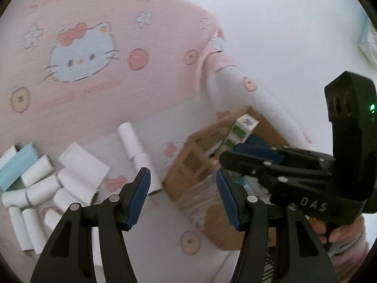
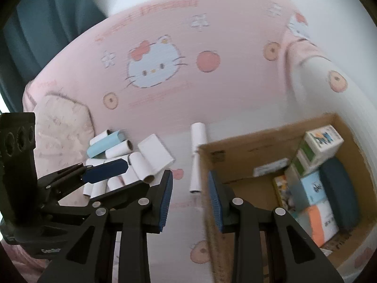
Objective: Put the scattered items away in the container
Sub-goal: 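Withdraw the left tool from the box toward the light-blue box, then lower the open left gripper over the light-blue LUCKY box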
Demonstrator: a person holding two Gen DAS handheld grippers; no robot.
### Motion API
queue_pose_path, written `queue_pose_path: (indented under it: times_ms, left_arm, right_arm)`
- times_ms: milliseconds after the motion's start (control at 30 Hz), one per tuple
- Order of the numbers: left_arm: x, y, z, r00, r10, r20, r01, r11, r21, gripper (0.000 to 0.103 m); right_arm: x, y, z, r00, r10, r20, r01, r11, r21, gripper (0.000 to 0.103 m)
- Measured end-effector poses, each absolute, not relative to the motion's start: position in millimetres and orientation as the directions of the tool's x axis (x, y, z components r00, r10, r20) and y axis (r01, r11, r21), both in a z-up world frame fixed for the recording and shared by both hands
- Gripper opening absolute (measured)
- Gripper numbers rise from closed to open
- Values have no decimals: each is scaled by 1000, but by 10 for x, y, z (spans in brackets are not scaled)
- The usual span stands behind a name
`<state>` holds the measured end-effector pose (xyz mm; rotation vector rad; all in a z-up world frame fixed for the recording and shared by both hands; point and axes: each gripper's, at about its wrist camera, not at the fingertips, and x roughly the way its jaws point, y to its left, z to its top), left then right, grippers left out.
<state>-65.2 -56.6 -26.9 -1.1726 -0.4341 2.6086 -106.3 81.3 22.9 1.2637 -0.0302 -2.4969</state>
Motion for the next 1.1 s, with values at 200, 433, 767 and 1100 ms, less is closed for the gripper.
queue_pose_path:
  times_ms: [200, 433, 767, 1100]
  left_arm:
    - [-466, -1005, -365, -630, 266, -729, -5, -941, -338, 62]
    - [-164, -1722, -375, -646, 172, -743, 105, -945, -310, 62]
    - [-130, -2842, -718, -653, 73, -754, 299, -890, -345, 62]
    - [-229, -3763, -1289, -625, 105, -773, 519, -684, -512, 62]
  right_arm:
    - [-1060, 507, 264, -520, -359, -775, 340, -920, 197, 28]
    - [-1095, 208, 378, -511, -423, -748, 410, -885, 221, 28]
    - [-1405, -504, 51, -416, -485, -769, 513, -824, 241, 28]
    - [-2009, -1213, -778, -238, -514, -824, 536, -777, 330, 28]
